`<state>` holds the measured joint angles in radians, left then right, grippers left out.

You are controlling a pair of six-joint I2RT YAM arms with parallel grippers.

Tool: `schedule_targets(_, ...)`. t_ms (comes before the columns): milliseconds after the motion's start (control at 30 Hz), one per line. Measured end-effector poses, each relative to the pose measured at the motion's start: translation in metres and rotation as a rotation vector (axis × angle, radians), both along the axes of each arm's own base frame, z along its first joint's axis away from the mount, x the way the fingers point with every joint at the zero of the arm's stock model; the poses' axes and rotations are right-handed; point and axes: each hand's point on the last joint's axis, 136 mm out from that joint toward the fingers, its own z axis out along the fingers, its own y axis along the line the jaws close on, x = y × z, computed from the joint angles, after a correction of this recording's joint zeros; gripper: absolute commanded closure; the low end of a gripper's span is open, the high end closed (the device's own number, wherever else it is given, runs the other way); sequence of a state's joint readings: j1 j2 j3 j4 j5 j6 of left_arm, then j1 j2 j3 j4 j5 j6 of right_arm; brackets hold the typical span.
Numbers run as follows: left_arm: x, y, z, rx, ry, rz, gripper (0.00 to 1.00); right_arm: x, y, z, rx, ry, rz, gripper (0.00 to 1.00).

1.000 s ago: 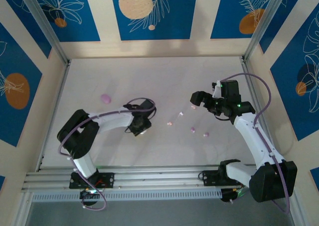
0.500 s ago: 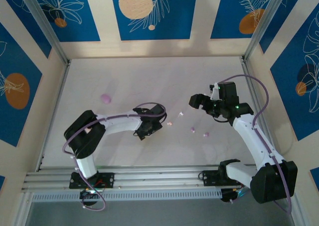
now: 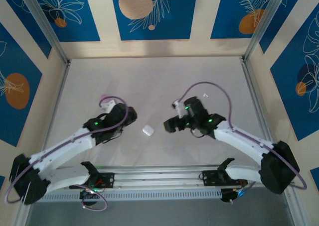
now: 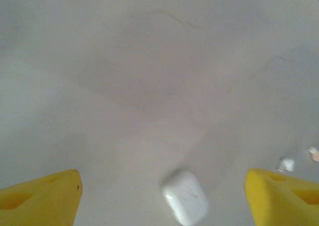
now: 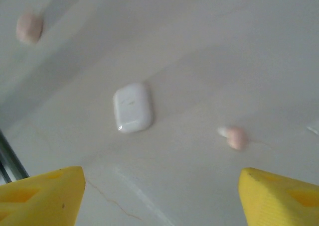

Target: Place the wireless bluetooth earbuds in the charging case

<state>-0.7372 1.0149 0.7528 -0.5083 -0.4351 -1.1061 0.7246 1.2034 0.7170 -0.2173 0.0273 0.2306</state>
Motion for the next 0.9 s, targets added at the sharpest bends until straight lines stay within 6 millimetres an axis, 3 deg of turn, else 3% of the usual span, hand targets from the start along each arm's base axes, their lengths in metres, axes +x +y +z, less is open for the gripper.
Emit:
schedule_targets(133,-0.006,0.036,-0.003,-0.001,-0.055,-0.003,0.1,-0.023,0.038,-0.028,-0.101,-0.105,0.223,0.18)
schedule_targets(267,-0.008,0.053,0.003,-0.01,-0.101,-0.02,0.04,-0.021,0.054,-0.061,-0.18,-0.148,0.311,0.18)
schedule_targets(400,-0.007,0.055,0.001,0.037,-0.093,-0.062,0.0,-0.016,0.061,-0.082,-0.229,-0.169,0.37,0.18)
schedule_targets(667,-0.002,0.05,0.0,0.127,-0.065,-0.146,0.0,0.003,0.082,-0.097,-0.234,-0.238,0.434,0.19)
schedule_targets(900,-0.004,0.052,-0.002,0.159,-0.058,-0.167,0.0,0.017,0.086,-0.105,-0.219,-0.236,0.433,0.28)
